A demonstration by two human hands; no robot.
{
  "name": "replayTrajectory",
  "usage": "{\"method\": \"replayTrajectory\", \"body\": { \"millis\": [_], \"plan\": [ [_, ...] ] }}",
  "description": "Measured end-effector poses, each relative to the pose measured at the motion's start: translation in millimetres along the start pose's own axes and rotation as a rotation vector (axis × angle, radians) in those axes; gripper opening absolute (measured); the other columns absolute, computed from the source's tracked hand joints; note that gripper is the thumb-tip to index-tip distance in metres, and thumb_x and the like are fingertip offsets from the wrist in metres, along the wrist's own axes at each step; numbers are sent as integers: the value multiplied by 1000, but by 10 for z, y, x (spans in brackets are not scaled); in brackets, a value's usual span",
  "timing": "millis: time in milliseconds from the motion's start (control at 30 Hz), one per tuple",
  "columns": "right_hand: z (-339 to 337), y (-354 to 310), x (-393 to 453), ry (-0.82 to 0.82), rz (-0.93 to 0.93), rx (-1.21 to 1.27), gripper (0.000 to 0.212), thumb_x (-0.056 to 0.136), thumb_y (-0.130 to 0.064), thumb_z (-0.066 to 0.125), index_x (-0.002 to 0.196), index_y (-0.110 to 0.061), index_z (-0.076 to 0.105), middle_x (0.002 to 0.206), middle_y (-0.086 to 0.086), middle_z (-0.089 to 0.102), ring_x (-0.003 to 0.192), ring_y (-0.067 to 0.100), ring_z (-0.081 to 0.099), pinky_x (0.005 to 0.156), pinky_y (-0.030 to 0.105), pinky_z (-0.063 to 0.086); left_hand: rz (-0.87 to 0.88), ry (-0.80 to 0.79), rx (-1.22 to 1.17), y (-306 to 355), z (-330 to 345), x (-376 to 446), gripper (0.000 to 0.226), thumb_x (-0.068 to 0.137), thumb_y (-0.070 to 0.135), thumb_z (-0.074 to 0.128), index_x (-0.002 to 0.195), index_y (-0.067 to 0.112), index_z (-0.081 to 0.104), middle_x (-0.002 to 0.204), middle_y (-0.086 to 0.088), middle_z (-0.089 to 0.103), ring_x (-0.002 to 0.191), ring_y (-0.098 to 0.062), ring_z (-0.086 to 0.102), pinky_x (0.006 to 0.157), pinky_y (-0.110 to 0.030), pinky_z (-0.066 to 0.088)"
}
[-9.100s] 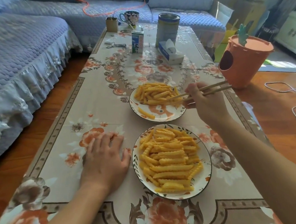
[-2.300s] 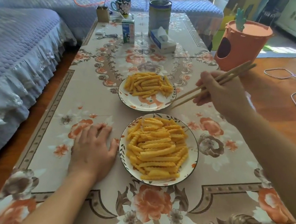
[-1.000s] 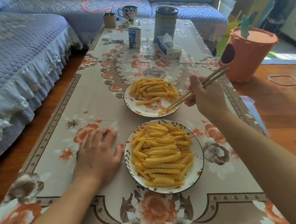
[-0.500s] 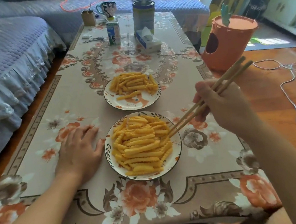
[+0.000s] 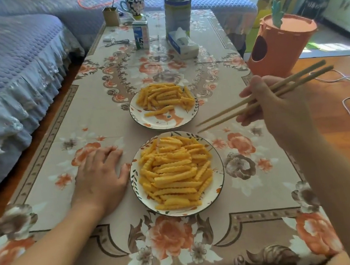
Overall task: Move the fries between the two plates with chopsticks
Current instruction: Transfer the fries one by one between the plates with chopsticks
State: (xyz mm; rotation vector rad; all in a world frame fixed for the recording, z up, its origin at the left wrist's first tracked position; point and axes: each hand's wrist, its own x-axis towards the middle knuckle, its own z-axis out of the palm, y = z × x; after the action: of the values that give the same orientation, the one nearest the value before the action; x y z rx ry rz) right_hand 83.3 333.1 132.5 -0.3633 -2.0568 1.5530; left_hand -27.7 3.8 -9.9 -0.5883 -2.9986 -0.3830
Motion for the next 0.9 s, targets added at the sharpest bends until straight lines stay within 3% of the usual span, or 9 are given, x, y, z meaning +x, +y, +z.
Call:
{"method": "replayTrajectory", "body": {
  "millis": [133,267,467,567,700,900],
  "plan": [
    [472,101,256,-74,24,26,32,106,-29,52,92,-7,71,68,9,73,67,30,76,62,38,64,10,6,0,-20,6,-6,58,93,54,35,139,25,56,141,-2,51,135,-25,40,115,-49,34],
    [1000,260,548,-109,28,-61,28,104,-28,57,87,-11,71,70,10,72,64,24,75,69,42,65,15,15,-14,-33,5,1,53,93,52,38,135,26,57,139,0,52,134,-24,41,115,-48,34],
    [1322,354,709,-123,86,-146,35,105,-33,56,83,-9,70,68,12,71,62,28,74,66,44,64,17,24,-26,-46,-3,2,49,94,51,41,135,28,56,138,1,51,134,-22,39,115,-46,31],
    [1232,260,614,-95,80,-109,40,106,-33,53,77,-9,67,62,10,68,59,32,72,61,42,64,14,22,-28,-56,-6,0,51,93,51,40,135,28,56,139,0,51,135,-23,38,116,-47,30],
    [815,40,333,-51,57,13,42,108,-31,48,82,-3,65,57,7,68,52,24,70,54,33,62,7,16,-37,-60,-16,0,55,93,52,37,138,27,55,144,-2,50,138,-25,38,118,-49,29],
    [65,-56,-192,-27,63,26,48,107,-30,45,81,5,64,55,14,66,47,27,67,49,33,60,-6,4,-27,-28,-1,-8,56,93,53,35,140,27,54,146,-4,49,140,-26,36,119,-50,27]
  ]
}}
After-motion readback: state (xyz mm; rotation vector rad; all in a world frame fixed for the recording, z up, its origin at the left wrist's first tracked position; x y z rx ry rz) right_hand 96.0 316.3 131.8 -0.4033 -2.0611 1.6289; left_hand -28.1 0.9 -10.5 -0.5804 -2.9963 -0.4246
